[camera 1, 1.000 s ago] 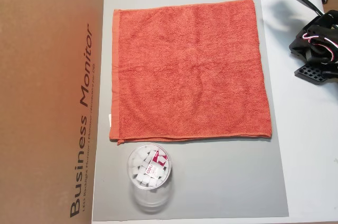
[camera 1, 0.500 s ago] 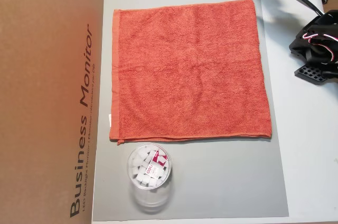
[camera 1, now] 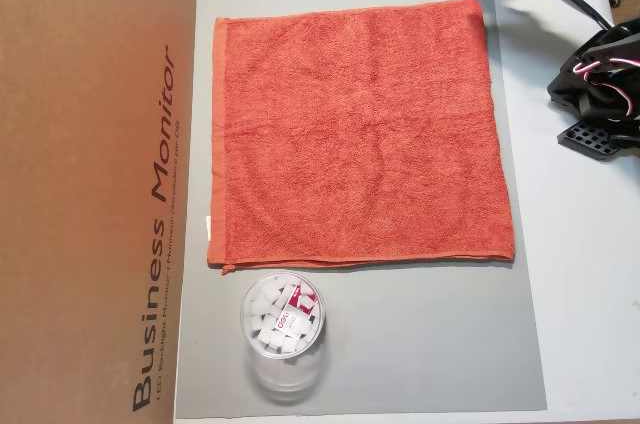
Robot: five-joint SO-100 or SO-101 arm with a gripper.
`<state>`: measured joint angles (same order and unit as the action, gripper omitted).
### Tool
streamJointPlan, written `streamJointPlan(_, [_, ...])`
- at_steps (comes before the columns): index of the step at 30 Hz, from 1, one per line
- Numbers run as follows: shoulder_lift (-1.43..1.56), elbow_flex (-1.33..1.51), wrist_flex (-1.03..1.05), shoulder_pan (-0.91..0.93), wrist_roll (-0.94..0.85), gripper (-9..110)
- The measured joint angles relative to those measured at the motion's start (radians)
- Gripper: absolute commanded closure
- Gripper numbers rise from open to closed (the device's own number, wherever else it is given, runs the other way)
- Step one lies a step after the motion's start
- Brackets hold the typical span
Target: Fold the blanket.
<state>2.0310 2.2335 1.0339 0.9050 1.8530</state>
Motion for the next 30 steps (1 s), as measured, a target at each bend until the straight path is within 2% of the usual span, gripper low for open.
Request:
streamJointPlan(11, [-0.101,0.0,-0.086,0.0,0.0,82])
streamJointPlan(30, [-0.27,-0.002,-0.087,0.044,0.0,83])
